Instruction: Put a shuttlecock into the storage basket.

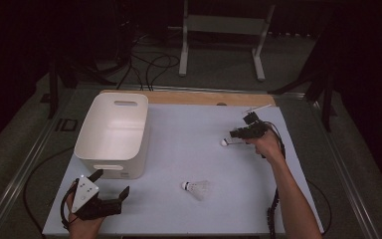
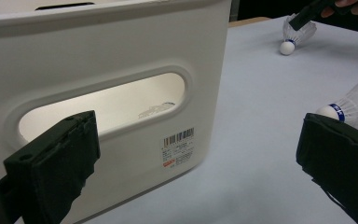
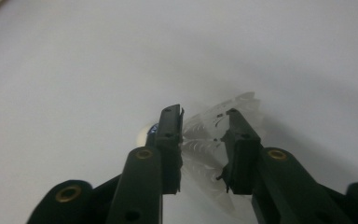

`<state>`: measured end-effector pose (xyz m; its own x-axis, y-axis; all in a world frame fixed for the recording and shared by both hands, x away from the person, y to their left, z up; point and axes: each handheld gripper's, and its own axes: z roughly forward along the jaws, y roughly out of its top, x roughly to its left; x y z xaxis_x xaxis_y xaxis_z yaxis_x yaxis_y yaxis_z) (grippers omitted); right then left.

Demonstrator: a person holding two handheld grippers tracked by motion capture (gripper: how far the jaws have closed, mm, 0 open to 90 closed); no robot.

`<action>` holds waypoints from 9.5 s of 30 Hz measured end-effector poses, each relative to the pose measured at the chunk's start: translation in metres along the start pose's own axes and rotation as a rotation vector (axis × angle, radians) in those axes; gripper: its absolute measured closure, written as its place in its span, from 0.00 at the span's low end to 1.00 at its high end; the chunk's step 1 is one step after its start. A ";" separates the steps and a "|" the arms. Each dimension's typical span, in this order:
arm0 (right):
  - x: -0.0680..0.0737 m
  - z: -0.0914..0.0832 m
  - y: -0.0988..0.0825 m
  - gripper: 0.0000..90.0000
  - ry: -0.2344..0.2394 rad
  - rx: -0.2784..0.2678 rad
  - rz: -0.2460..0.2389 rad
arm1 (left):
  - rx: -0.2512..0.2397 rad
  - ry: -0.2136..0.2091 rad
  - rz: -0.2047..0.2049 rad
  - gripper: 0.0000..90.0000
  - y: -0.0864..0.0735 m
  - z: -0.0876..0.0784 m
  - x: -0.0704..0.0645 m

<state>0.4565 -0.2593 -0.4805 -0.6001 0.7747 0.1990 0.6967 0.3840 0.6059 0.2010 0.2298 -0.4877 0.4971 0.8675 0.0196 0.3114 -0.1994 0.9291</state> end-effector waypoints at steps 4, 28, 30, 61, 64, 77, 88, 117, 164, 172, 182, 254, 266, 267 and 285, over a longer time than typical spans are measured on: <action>0.006 -0.001 0.002 0.84 0.018 -0.002 -0.024 | 0.001 0.001 0.001 0.00 0.000 0.000 0.000; 0.038 -0.014 0.012 0.99 0.037 -0.053 -0.137 | 0.000 0.001 0.001 0.00 0.000 0.000 0.000; 0.040 -0.014 0.013 0.99 0.035 -0.059 -0.149 | 0.000 0.002 0.001 0.00 0.000 0.000 0.000; 0.064 -0.024 0.020 0.99 -0.005 -0.139 -0.189 | -0.001 0.002 0.000 0.00 0.000 0.000 0.000; 0.065 -0.026 0.021 0.99 -0.010 -0.152 -0.179 | -0.001 0.002 0.000 0.00 0.000 0.000 0.000; 0.067 -0.032 0.020 0.99 -0.030 -0.208 -0.165 | -0.001 0.003 0.000 0.00 0.000 0.000 0.000; 0.072 -0.037 0.020 0.99 -0.038 -0.242 -0.164 | 0.000 0.003 0.001 0.00 0.000 0.000 0.000; 0.081 -0.045 0.022 0.99 -0.043 -0.288 -0.169 | 0.001 0.000 0.004 0.00 0.000 0.000 0.000; 0.102 -0.056 0.033 0.99 -0.027 -0.361 -0.201 | 0.000 0.004 0.002 0.00 0.000 0.000 0.000; 0.105 -0.056 0.035 0.99 -0.028 -0.370 -0.204 | 0.000 0.004 0.001 0.00 0.000 0.000 0.000; 0.109 -0.057 0.037 0.99 -0.023 -0.385 -0.211 | 0.001 0.000 0.003 0.00 0.000 0.001 0.000; 0.143 -0.061 0.050 1.00 0.026 -0.450 -0.258 | 0.001 -0.002 0.002 0.00 -0.001 0.001 0.000; 0.148 -0.063 0.054 1.00 0.047 -0.474 -0.252 | -0.001 0.000 0.000 0.00 -0.001 0.000 0.000; 0.149 -0.063 0.054 1.00 0.049 -0.476 -0.252 | 0.000 0.000 0.000 0.00 -0.001 0.000 0.000; 0.158 -0.062 0.059 1.00 0.068 -0.493 -0.255 | -0.002 0.001 0.000 0.00 -0.001 0.000 0.000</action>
<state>0.3784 -0.1457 -0.3662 -0.7609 0.6477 0.0389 0.2700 0.2617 0.9266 0.2009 0.2304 -0.4884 0.4962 0.8680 0.0205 0.3096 -0.1989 0.9298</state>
